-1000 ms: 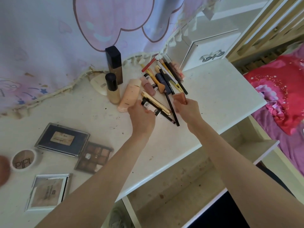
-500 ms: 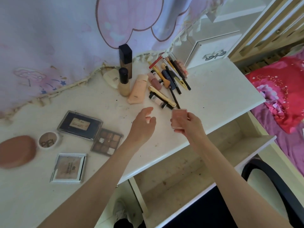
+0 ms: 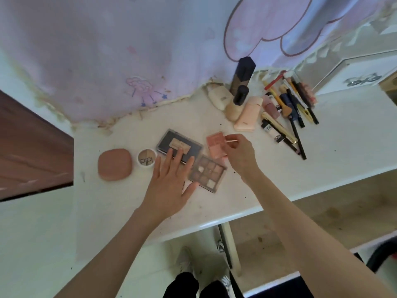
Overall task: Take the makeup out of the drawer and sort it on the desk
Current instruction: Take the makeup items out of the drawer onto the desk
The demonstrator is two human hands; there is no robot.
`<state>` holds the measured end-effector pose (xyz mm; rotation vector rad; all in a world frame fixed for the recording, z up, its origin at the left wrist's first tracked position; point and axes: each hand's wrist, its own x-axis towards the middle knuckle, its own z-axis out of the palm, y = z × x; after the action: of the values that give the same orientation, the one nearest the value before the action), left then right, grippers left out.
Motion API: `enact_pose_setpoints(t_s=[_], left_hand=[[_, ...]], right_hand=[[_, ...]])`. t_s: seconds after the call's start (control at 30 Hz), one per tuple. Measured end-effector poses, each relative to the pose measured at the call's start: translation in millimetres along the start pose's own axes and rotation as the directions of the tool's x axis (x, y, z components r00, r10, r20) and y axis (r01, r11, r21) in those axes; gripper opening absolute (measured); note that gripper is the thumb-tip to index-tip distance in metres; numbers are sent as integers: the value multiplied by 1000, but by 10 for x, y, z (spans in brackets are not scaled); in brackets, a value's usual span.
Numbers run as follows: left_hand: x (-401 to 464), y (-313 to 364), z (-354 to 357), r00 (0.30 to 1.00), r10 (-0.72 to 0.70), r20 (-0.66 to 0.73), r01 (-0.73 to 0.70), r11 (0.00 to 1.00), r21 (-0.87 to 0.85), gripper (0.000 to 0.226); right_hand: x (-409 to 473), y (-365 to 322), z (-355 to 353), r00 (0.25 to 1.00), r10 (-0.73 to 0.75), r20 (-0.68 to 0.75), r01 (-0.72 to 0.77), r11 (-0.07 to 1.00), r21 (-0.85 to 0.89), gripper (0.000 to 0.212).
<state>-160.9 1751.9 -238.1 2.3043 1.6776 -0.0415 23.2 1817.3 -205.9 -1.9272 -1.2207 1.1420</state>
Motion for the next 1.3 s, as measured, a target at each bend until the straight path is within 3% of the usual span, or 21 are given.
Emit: enact_pose_setpoints(t_s=[0.27,0.37,0.47,0.6,0.73,0.87,0.93,1.03,1.13,1.2,1.3], left_hand=[[-15,2,57,997,-7,-82,10,999,34,62],[-6,-19,68,998,-2,-68,5,999,42,63],[-10,20,32,997,-29,-69,31,999,36,67],[-38,185,22,993,-58,-102,60,998,21,69],[-115,664,106,989,125,-85,-125,992,3,60],[-333,1453,281,941,338,-12,-338,938,-80,45],[-458,1818,399,905,412,109,-402,910,-101,46],[-624,2274,594,878,423,225,-415,906,-85,48],[-683,2586,831,879,385,280,-404,915,11,45],[-684,2717,972,893,345,289,-383,920,84,40],[-680,2834,1117,913,307,268,-367,905,215,35]], right_hand=[[84,-23,128,992,-92,-92,72,976,-206,29],[-29,105,129,978,-209,-17,191,921,-340,31],[-205,295,60,970,-220,106,244,872,-424,41],[-552,533,-177,972,-206,113,233,902,-362,43],[-952,856,-566,975,-217,-35,194,924,-330,36],[-1365,1417,-992,891,-249,-379,72,902,-425,24],[-1564,1674,-1203,853,-86,-514,-92,946,-311,23],[-1712,2072,-1430,757,265,-597,-290,955,57,37],[-1671,2365,-1503,750,559,-354,-393,807,441,60],[-1566,2460,-1516,773,615,-156,-427,685,590,63],[-1404,2550,-1521,794,602,-89,-421,649,634,53]])
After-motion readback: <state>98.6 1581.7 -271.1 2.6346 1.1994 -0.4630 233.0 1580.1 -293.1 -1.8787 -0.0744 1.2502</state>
